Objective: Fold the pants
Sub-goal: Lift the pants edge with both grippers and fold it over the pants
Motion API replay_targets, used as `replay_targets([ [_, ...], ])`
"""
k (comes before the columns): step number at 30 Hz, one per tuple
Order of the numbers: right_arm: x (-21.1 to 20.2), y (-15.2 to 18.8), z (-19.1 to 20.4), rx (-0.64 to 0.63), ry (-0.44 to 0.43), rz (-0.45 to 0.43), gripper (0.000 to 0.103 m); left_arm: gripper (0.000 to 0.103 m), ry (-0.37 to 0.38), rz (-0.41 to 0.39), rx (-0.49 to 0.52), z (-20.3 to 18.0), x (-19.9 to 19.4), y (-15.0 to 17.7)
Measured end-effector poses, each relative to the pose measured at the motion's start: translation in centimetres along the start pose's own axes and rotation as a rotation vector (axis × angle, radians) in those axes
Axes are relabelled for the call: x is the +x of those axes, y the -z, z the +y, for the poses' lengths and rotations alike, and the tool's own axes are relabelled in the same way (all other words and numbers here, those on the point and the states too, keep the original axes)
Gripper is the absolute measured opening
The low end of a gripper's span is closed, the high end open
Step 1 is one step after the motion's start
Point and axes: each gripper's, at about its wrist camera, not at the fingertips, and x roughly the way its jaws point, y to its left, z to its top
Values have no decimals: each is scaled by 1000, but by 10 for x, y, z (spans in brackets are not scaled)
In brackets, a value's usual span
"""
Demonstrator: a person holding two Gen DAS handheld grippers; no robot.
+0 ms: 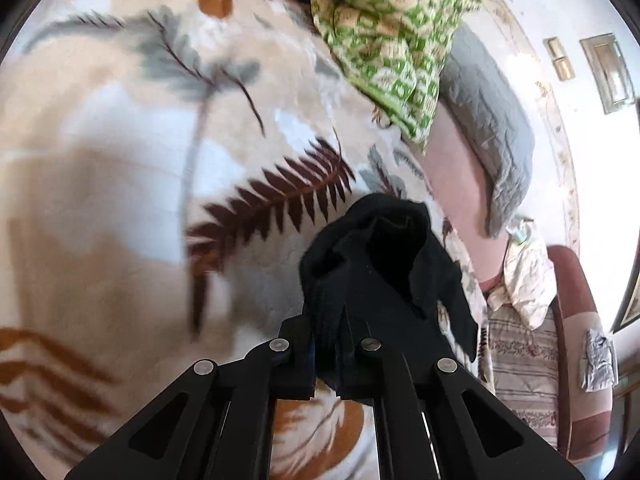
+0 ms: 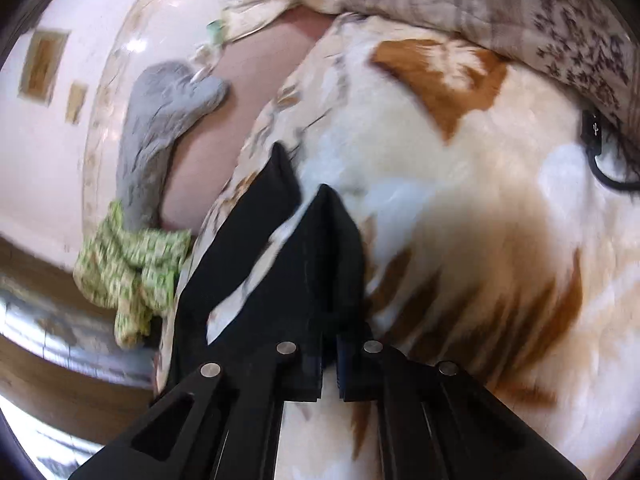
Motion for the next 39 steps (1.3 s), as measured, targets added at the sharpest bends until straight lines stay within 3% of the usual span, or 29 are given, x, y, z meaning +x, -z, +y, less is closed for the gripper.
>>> replay_targets([
  [5, 11, 47, 12, -55, -34, 204, 3, 3, -44, -62, -3, 38, -68, -7],
  [8, 28, 68, 13, -71, -56, 270, 3, 4, -105, -98, -27, 65, -102, -7],
  [11, 25, 63, 20, -74, -28, 218, 5, 7, -134, -60, -44, 80, -107, -5],
  [12, 21, 60, 27, -104, 7, 186, 8, 10, -181, -71, -33, 78, -111, -4],
  [15, 10, 53, 44, -187, 93, 109, 21, 19, -328, -187, 64, 54, -136, -6],
  [17, 3, 42, 57, -208, 68, 66, 23, 29, -397, -315, 141, 26, -157, -3],
  [19, 3, 33, 71, -195, 7, 42, 27, 45, -345, -355, 201, -1, -164, 3],
  [20, 4, 28, 74, -171, -39, 37, 34, 46, -277, -316, 240, -18, -157, 6],
  [21, 9, 22, 79, -133, -95, 36, 40, 46, -202, -250, 261, -29, -146, 9],
  [23, 31, 11, 86, -36, -193, 54, 62, 46, -20, -75, 235, -45, -113, 14],
  [25, 56, 4, 91, 30, -211, 85, 62, 46, 63, 77, 143, -52, -72, 20],
  [27, 81, -2, 90, 94, -223, 122, 62, 46, 65, 178, 37, -48, -40, 22],
  [30, 103, -6, 92, 108, -181, 140, 62, 46, 58, 257, -108, -36, -8, 21],
  [34, 118, -7, 90, 96, -148, 152, 62, 46, 71, 229, -194, -24, 7, 2],
  [38, 135, -10, 79, 111, -116, 154, 62, 44, 66, 190, -201, -21, 9, 5],
  [39, 137, -11, 78, 112, -116, 148, 60, 40, 63, 181, -202, -21, 9, 6],
])
